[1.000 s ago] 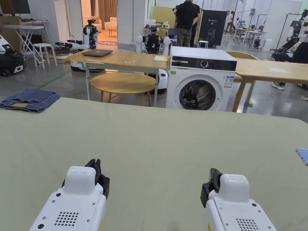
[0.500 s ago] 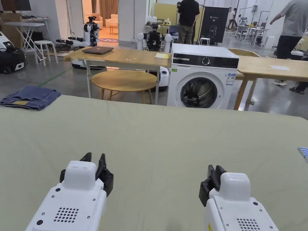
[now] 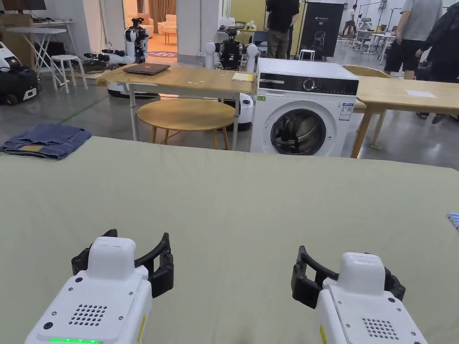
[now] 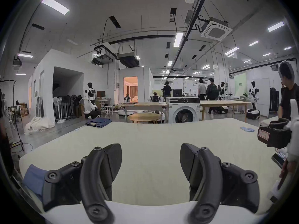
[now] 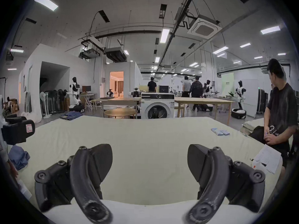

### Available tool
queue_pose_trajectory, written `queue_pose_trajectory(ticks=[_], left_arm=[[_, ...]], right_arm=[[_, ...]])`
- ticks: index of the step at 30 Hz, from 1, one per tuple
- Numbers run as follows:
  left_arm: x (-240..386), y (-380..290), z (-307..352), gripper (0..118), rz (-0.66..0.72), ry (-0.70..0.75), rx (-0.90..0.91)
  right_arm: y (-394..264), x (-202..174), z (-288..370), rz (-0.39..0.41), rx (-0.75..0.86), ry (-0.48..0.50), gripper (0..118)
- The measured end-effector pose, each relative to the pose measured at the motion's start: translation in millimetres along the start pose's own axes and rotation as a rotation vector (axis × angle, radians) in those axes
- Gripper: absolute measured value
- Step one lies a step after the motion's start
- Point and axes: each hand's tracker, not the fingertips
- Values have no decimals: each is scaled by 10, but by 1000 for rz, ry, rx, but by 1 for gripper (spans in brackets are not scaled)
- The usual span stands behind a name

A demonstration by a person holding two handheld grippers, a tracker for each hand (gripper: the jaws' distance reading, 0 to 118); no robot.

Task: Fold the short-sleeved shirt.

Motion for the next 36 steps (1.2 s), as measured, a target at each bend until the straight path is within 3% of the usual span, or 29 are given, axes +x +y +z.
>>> queue_pose_trajectory(ticks=[4, 9, 20, 26, 31, 36], left_arm=[[4, 11, 15, 74, 9, -6, 1], [1, 33, 50, 74, 10, -14, 17], [-94, 19, 51, 74, 44, -31, 4], [-127, 14, 29, 74, 58, -22, 3], [-206, -12, 5, 74, 148, -79, 20], [-134, -36, 38, 74, 51, 5, 96]], right_arm=[[5, -14, -7, 30, -7, 105, 97], [33, -5, 26, -22, 6, 186, 97], [65, -159, -4, -43, -19, 58, 97], [67, -224, -18, -18, -44, 36, 97], [114, -216, -42, -51, -61, 54, 97], [182, -213, -101, -72, -87, 19, 97]])
